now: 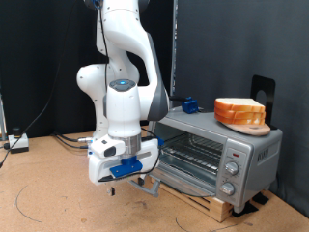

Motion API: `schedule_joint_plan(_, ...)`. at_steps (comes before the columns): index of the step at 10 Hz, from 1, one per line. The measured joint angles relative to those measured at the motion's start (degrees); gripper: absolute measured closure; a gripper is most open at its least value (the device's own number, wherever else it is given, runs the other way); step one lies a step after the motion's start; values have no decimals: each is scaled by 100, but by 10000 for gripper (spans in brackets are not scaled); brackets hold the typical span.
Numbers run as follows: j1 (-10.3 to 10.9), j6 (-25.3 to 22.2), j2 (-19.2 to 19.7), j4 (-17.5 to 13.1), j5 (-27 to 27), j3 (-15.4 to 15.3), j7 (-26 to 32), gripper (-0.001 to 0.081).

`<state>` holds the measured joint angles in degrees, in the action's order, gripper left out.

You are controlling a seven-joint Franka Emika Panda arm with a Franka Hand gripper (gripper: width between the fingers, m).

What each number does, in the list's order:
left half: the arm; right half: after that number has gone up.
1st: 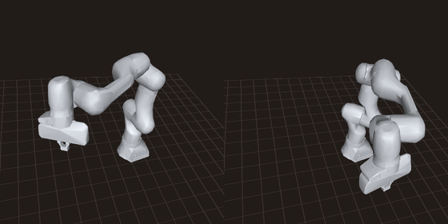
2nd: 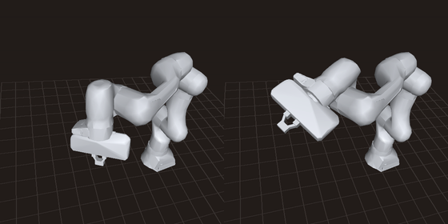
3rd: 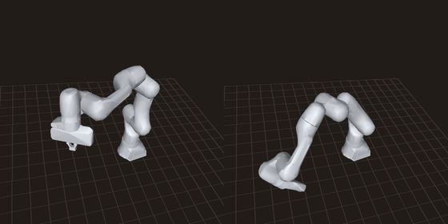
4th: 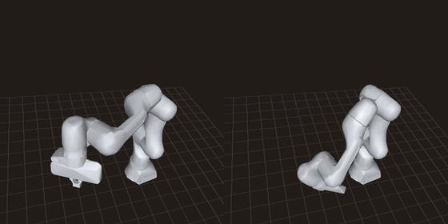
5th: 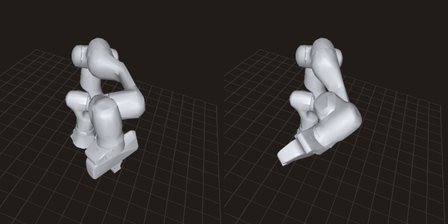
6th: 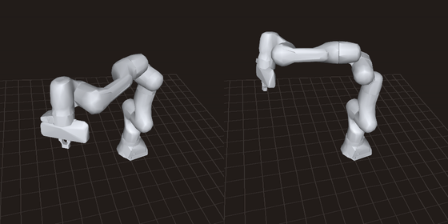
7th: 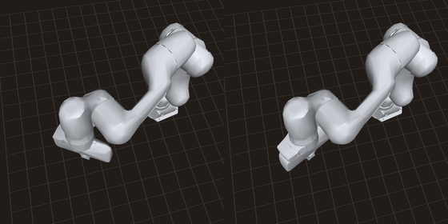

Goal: Make a piece of toast with the oven

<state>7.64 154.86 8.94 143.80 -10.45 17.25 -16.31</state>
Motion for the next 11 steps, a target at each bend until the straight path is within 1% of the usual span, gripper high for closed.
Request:
schedule_joint_plan(1,-12,24,110,-9,-13,-4,8,2)
schedule_joint_plan(3,-22,228,381,-21,-14,1,7,2)
schedule_joint_plan(6,-56,615,669,9,-132,-30,144,2)
schedule_joint_plan(7,-66,753,692,22,-137,1,157,2)
schedule_joint_plan(8,-64,848,710,25,-63,100,96,2)
schedule_joint_plan(10,-82,815,684,4,56,353,-10,2)
schedule_joint_plan(11,-156,745,601,-1,27,375,93,2)
